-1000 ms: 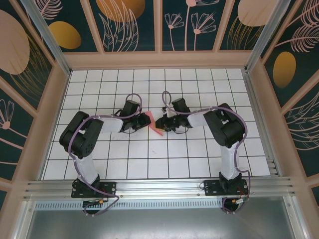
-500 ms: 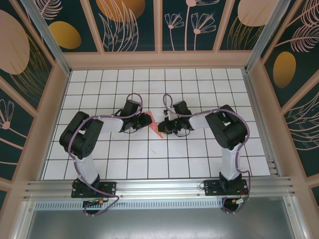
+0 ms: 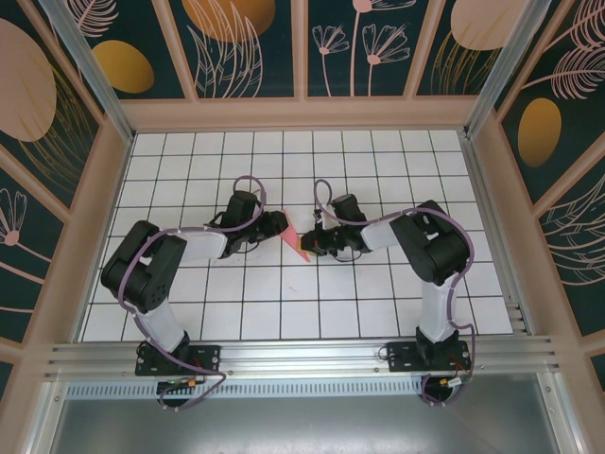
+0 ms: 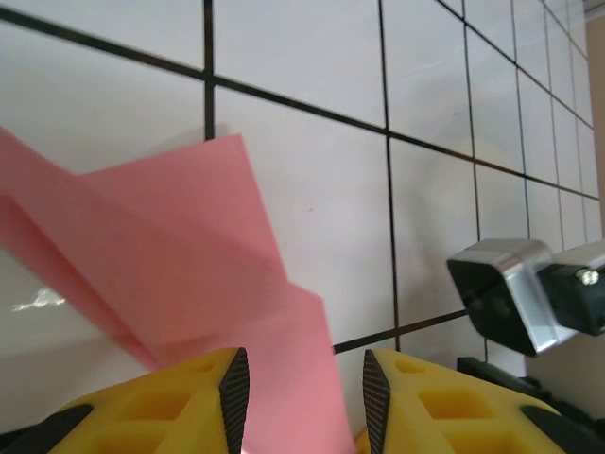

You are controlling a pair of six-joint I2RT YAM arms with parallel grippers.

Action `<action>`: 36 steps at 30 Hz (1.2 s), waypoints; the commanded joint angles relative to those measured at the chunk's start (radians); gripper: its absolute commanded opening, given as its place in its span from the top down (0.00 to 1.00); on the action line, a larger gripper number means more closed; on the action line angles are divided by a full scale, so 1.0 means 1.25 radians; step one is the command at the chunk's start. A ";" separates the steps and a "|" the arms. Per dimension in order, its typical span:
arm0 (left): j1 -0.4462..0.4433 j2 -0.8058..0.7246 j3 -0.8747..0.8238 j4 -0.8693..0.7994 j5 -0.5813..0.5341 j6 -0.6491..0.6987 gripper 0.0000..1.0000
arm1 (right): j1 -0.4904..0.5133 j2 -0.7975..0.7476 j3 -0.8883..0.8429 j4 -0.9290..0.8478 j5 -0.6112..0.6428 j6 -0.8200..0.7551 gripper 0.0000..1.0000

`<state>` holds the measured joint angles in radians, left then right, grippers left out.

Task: Fold a paper plane with a square sheet of paper (pick it up from the middle)
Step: Fold the wing for the fifth time at the center of the table.

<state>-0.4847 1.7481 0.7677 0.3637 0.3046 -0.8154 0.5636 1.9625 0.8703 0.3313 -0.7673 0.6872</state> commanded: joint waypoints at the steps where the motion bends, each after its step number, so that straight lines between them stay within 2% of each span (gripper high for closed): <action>1: 0.002 -0.006 -0.004 0.039 -0.025 0.018 0.61 | -0.008 0.016 -0.049 -0.088 0.051 0.020 1.00; 36: 0.005 0.117 0.100 -0.080 -0.113 0.126 0.68 | -0.009 0.024 -0.051 -0.111 0.049 -0.012 1.00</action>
<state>-0.4847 1.8641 0.8639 0.3126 0.2222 -0.6975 0.5632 1.9614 0.8562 0.3599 -0.7654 0.6964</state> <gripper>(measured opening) 0.326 0.062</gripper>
